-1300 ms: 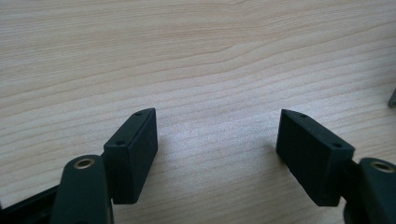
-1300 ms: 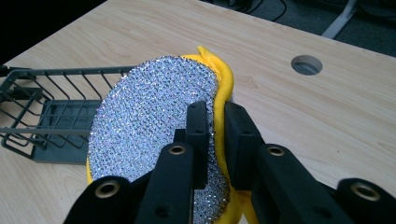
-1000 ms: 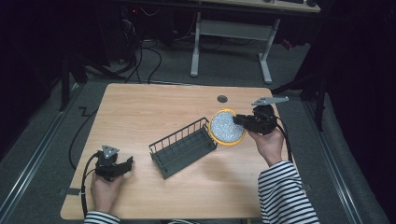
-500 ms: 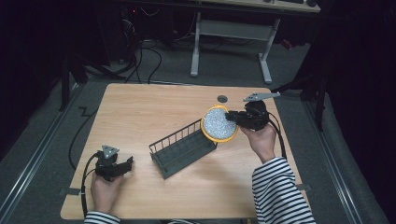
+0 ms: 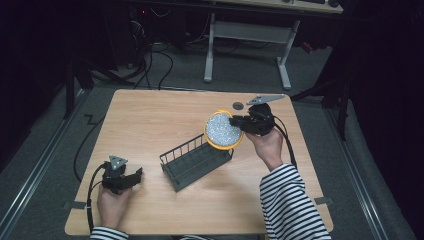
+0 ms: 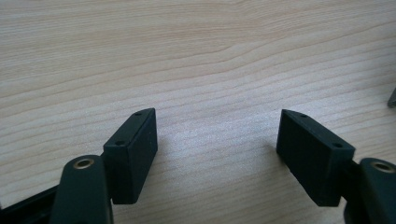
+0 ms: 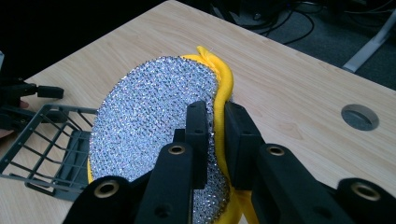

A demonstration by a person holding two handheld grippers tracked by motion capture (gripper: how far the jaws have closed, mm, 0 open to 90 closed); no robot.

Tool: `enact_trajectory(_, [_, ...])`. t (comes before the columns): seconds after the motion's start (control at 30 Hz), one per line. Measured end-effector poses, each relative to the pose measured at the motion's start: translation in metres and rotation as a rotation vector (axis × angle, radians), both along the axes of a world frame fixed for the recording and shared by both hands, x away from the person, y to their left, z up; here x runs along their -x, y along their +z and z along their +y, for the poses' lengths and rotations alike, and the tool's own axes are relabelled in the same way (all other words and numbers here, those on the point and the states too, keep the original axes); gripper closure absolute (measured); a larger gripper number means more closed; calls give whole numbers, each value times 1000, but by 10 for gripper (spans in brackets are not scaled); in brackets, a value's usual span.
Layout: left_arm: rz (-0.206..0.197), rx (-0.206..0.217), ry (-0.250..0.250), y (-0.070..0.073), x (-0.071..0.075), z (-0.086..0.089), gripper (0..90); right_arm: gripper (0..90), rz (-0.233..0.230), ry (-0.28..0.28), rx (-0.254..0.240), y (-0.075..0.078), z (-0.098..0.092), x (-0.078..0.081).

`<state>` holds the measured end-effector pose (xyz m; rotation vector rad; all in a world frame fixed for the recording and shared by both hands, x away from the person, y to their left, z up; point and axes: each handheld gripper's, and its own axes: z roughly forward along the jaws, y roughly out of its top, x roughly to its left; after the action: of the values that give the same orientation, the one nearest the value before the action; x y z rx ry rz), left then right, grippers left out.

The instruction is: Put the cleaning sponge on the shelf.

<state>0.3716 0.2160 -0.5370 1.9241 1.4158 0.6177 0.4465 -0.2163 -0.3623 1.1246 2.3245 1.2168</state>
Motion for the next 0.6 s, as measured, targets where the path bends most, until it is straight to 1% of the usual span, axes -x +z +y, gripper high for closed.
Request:
enact_trajectory(0.2, [0,-1,-2,0,0,0,294,811,6,17,1,-5,14,-7])
enact_trajectory(0.5, [0,-2,-2,0,0,0,293,809,25,47,1,-19,34,-14])
enact_trajectory(0.6, [0,-1,-3,0,0,0,293,809,25,55,-1,-23,38,-16])
